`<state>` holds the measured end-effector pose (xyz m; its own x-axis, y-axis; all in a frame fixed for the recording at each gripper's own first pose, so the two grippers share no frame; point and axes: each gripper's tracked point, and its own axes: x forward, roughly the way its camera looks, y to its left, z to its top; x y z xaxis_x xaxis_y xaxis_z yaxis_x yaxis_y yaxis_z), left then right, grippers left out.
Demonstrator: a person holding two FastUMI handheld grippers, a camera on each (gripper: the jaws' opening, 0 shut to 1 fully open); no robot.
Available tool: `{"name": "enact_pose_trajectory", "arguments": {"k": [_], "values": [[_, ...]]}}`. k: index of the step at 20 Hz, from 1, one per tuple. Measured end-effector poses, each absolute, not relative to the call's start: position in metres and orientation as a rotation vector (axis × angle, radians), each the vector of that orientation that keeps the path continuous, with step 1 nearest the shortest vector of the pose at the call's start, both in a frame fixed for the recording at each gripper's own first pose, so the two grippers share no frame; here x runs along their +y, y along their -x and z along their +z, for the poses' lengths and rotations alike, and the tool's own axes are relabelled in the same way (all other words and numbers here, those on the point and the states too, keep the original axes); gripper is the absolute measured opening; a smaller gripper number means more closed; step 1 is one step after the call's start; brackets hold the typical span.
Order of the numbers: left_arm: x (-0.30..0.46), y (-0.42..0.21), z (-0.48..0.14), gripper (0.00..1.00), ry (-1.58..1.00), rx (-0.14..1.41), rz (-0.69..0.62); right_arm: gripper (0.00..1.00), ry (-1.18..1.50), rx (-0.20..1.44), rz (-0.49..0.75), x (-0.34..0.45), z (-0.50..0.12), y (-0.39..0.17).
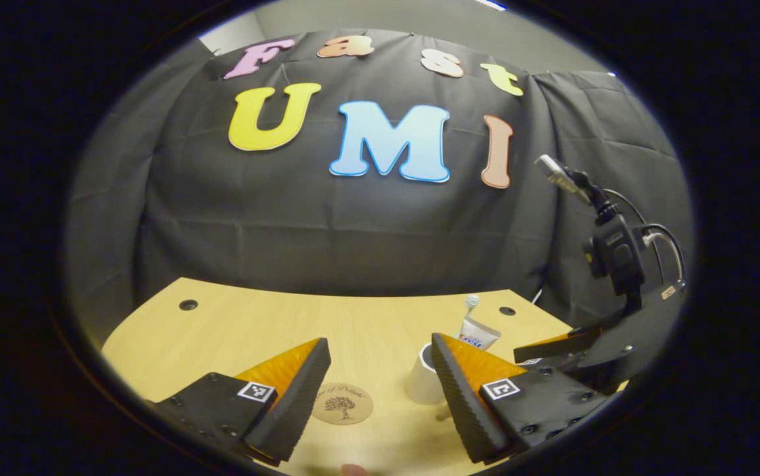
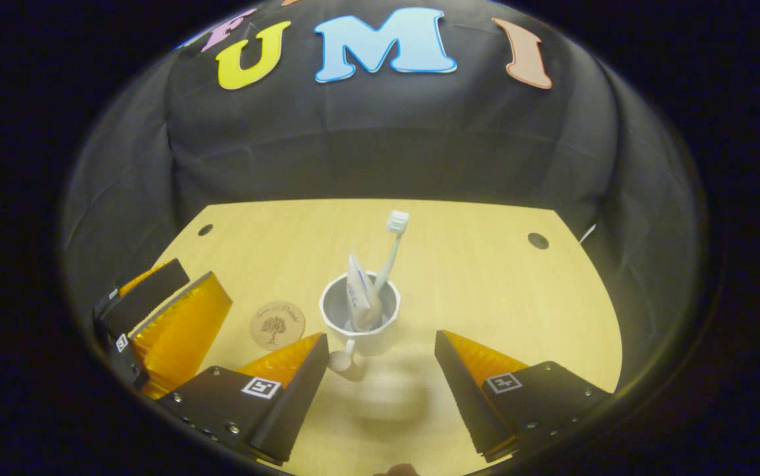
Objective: Put the toothbrush and toothpaste on the desktop into the cup, then pick up the cup and place it on the coaster on the desktop.
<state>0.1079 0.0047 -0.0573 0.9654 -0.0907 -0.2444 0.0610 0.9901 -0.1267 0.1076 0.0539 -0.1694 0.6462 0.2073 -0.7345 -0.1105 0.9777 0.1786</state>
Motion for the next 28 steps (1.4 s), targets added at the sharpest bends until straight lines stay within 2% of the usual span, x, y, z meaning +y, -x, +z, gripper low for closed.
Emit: {"name": "enact_pose_trajectory", "arguments": {"k": [3, 4, 6, 15, 23, 27, 28], "values": [[0.015, -0.105, -0.059, 0.98, 0.111, 0.261, -0.085, 0.96, -0.149, 0.936, 0.155, 0.061, -0.179, -0.109], [0.018, -0.105, -0.059, 0.98, 0.107, 0.263, -0.090, 0.99, -0.159, 0.965, 0.141, 0.062, -0.183, -0.111], [0.024, -0.102, -0.060, 0.98, 0.101, 0.267, -0.103, 0.96, -0.179, 1.022, 0.118, 0.065, -0.190, -0.110], [0.049, -0.091, -0.070, 0.98, 0.094, 0.274, -0.162, 0.95, -0.133, 1.262, 0.070, 0.080, -0.220, -0.116], [0.060, -0.079, -0.083, 0.98, 0.113, 0.288, -0.176, 0.94, -0.047, 1.371, 0.068, 0.081, -0.241, -0.131], [0.067, -0.077, -0.088, 0.98, 0.115, 0.309, -0.152, 0.72, -0.051, 1.406, 0.088, 0.090, -0.249, -0.129], [0.066, -0.076, -0.090, 0.98, 0.115, 0.314, -0.152, 0.72, -0.033, 1.417, 0.083, 0.086, -0.250, -0.128]]}}
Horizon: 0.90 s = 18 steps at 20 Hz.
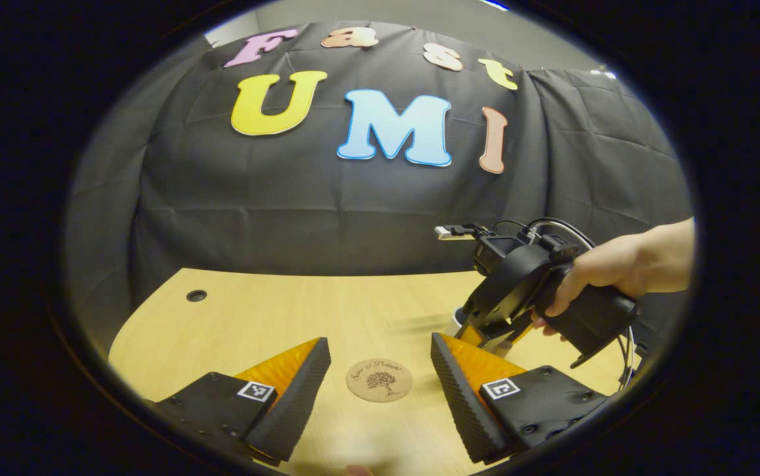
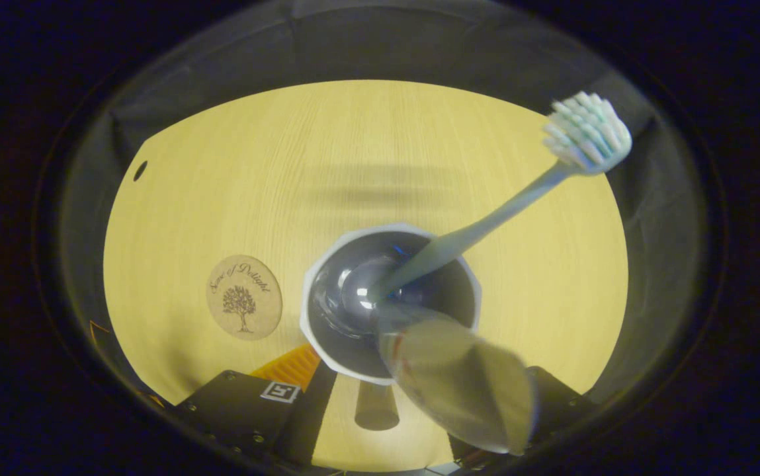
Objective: Put the toothbrush and toothpaste on the desktop into the cup, then pick up the cup and place it on the coaster on the desktop.
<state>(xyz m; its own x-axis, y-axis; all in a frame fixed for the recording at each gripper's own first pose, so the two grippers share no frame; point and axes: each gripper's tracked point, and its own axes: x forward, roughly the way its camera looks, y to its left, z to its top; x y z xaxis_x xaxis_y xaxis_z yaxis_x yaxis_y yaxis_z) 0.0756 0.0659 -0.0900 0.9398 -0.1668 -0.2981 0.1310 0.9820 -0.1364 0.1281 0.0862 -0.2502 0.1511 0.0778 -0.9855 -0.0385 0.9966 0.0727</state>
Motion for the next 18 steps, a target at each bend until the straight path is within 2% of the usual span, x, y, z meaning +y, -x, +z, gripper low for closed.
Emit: {"name": "enact_pose_trajectory", "arguments": {"k": [2, 4, 5, 11, 18], "values": [[0.066, -0.075, -0.092, 0.98, 0.120, 0.320, -0.154, 0.53, -0.038, 1.423, 0.091, 0.087, -0.252, -0.127], [0.068, -0.076, -0.095, 0.98, 0.119, 0.327, -0.146, 0.46, -0.041, 1.439, 0.090, 0.086, -0.252, -0.124], [0.070, -0.076, -0.095, 0.98, 0.119, 0.329, -0.141, 0.26, -0.051, 1.437, 0.086, 0.088, -0.248, -0.123], [0.076, -0.070, -0.103, 0.98, 0.123, 0.351, -0.122, 0.21, -0.049, 1.425, 0.110, 0.089, -0.249, -0.121], [0.080, -0.061, -0.108, 0.98, 0.129, 0.363, -0.121, 0.21, -0.080, 1.378, 0.157, 0.111, -0.237, -0.119]]}}
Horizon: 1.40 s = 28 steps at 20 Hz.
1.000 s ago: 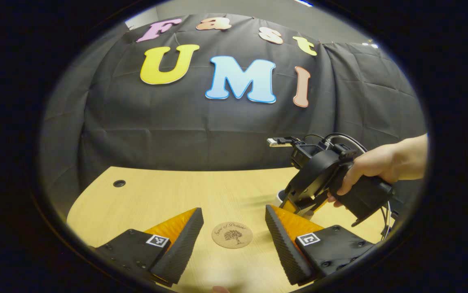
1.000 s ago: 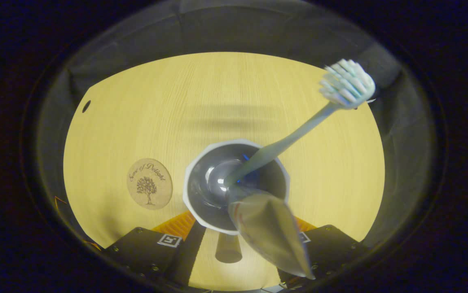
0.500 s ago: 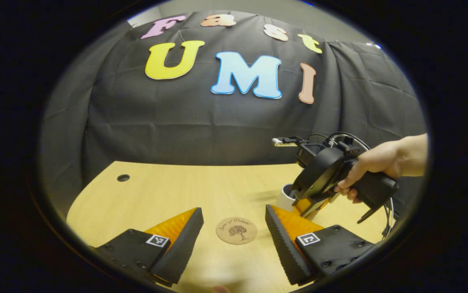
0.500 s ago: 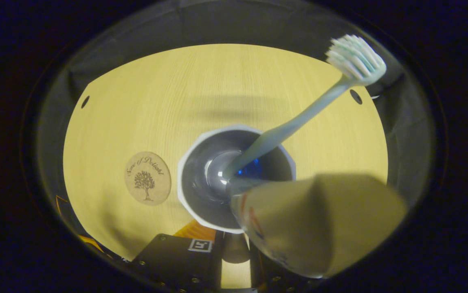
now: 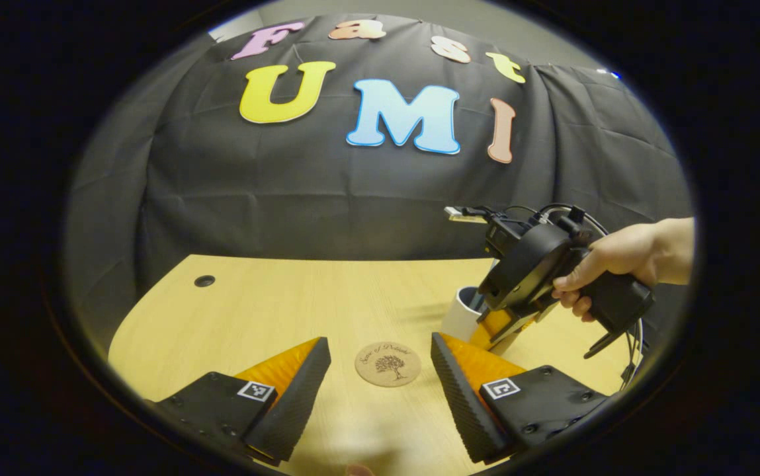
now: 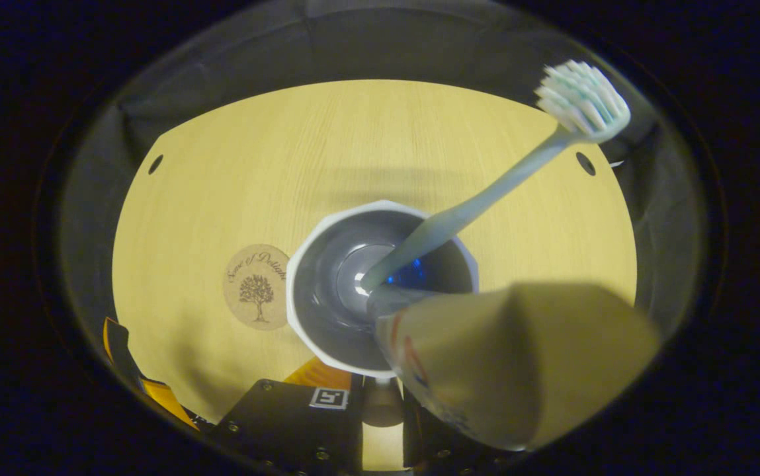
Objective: Put the toothbrush and toothpaste on the desktop into the cup, then pick up the cup and place it on the coaster on the desktop.
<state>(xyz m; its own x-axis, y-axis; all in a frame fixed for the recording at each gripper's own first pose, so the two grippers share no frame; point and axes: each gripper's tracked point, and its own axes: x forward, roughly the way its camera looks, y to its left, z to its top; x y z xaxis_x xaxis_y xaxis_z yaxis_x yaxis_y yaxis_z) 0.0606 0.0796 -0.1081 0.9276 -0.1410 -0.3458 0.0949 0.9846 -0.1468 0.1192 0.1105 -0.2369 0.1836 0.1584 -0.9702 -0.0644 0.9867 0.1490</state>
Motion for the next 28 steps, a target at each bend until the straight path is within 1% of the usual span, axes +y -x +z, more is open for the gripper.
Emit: {"name": "enact_pose_trajectory", "arguments": {"k": [2, 3, 5, 6, 7, 8, 9, 12, 16, 22, 28], "values": [[0.083, -0.057, -0.108, 0.98, 0.137, 0.366, -0.113, 0.21, -0.099, 1.374, 0.180, 0.123, -0.231, -0.116], [0.085, -0.055, -0.108, 0.99, 0.140, 0.363, -0.107, 0.21, -0.089, 1.367, 0.191, 0.126, -0.228, -0.116], [0.093, -0.050, -0.106, 0.98, 0.140, 0.360, -0.093, 0.20, -0.050, 1.348, 0.207, 0.134, -0.224, -0.116], [0.096, -0.048, -0.106, 0.99, 0.140, 0.359, -0.086, 0.20, -0.035, 1.340, 0.213, 0.139, -0.222, -0.117], [0.100, -0.045, -0.107, 0.98, 0.140, 0.361, -0.080, 0.20, -0.026, 1.337, 0.222, 0.144, -0.221, -0.117], [0.104, -0.043, -0.108, 0.99, 0.141, 0.360, -0.071, 0.20, -0.025, 1.336, 0.233, 0.150, -0.219, -0.117], [0.107, -0.039, -0.108, 0.98, 0.142, 0.361, -0.065, 0.20, -0.025, 1.338, 0.245, 0.156, -0.217, -0.117], [0.117, -0.032, -0.107, 0.99, 0.142, 0.360, -0.044, 0.20, -0.011, 1.342, 0.273, 0.169, -0.220, -0.116], [0.126, -0.027, -0.107, 0.98, 0.141, 0.357, -0.025, 0.20, 0.000, 1.357, 0.306, 0.183, -0.224, -0.114], [0.137, -0.022, -0.109, 0.98, 0.141, 0.356, -0.005, 0.20, 0.033, 1.386, 0.322, 0.204, -0.231, -0.117], [0.142, -0.023, -0.113, 0.98, 0.140, 0.360, 0.002, 0.22, 0.050, 1.401, 0.318, 0.202, -0.231, -0.114]]}}
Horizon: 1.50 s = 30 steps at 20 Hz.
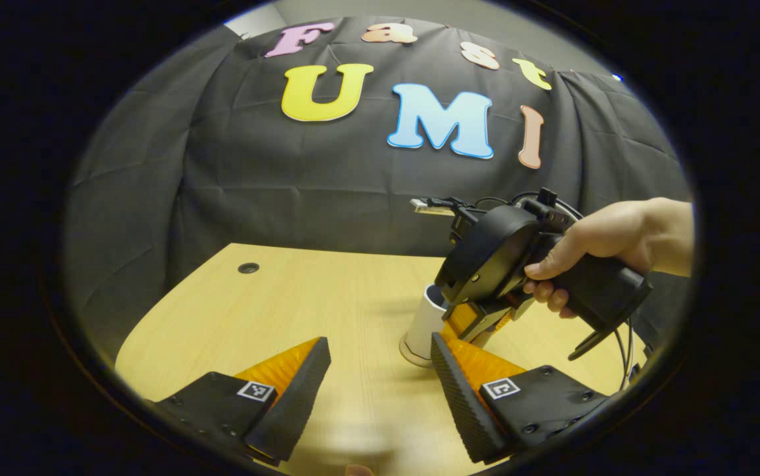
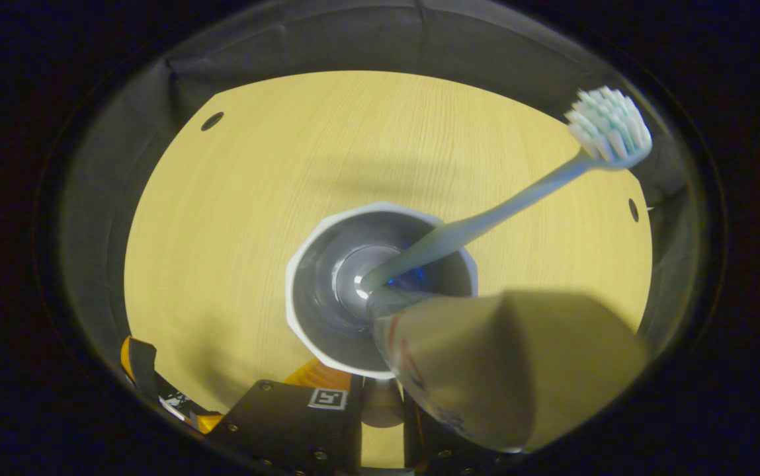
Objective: Put the toothbrush and toothpaste on the desktop into the cup, then pick up the cup and place it on the coaster on the desktop.
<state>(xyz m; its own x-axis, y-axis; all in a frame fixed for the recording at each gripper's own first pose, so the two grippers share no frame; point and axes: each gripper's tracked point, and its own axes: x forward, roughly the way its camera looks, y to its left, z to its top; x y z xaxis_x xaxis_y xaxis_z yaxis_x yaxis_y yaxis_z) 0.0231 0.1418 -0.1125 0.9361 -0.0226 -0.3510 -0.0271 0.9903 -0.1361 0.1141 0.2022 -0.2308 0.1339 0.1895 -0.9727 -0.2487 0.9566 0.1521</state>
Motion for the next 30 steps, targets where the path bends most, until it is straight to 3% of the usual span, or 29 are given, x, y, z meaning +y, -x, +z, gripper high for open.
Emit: {"name": "enact_pose_trajectory", "arguments": {"k": [6, 7, 8, 9, 12, 14, 18, 19, 26, 29, 30], "values": [[0.137, -0.028, -0.109, 0.98, 0.137, 0.350, -0.010, 0.32, 0.026, 1.362, 0.338, 0.197, -0.217, -0.115], [0.136, -0.030, -0.108, 0.99, 0.134, 0.346, -0.011, 0.41, 0.014, 1.352, 0.343, 0.198, -0.212, -0.114], [0.135, -0.031, -0.107, 0.99, 0.130, 0.342, -0.008, 0.41, -0.002, 1.335, 0.352, 0.198, -0.205, -0.115], [0.134, -0.033, -0.107, 0.98, 0.126, 0.338, -0.009, 0.48, -0.011, 1.318, 0.354, 0.197, -0.199, -0.115], [0.131, -0.039, -0.102, 0.98, 0.113, 0.326, -0.005, 0.48, -0.065, 1.257, 0.381, 0.192, -0.169, -0.112], [0.127, -0.044, -0.097, 0.98, 0.102, 0.314, -0.006, 0.61, -0.094, 1.214, 0.389, 0.187, -0.156, -0.109], [0.114, -0.052, -0.083, 0.98, 0.095, 0.291, -0.017, 0.61, -0.189, 1.115, 0.399, 0.171, -0.121, -0.100], [0.108, -0.054, -0.079, 0.98, 0.101, 0.286, -0.028, 0.70, -0.216, 1.092, 0.393, 0.166, -0.112, -0.097], [0.067, -0.069, -0.022, 0.98, 0.065, 0.177, -0.074, 0.69, -0.238, 0.825, 0.288, 0.103, -0.071, -0.073], [0.049, -0.066, 0.002, 0.98, 0.067, 0.142, -0.072, 0.95, -0.178, 0.678, 0.232, 0.075, -0.053, -0.064], [0.041, -0.063, 0.010, 0.98, 0.075, 0.128, -0.072, 0.95, -0.165, 0.629, 0.221, 0.069, -0.046, -0.061]]}}
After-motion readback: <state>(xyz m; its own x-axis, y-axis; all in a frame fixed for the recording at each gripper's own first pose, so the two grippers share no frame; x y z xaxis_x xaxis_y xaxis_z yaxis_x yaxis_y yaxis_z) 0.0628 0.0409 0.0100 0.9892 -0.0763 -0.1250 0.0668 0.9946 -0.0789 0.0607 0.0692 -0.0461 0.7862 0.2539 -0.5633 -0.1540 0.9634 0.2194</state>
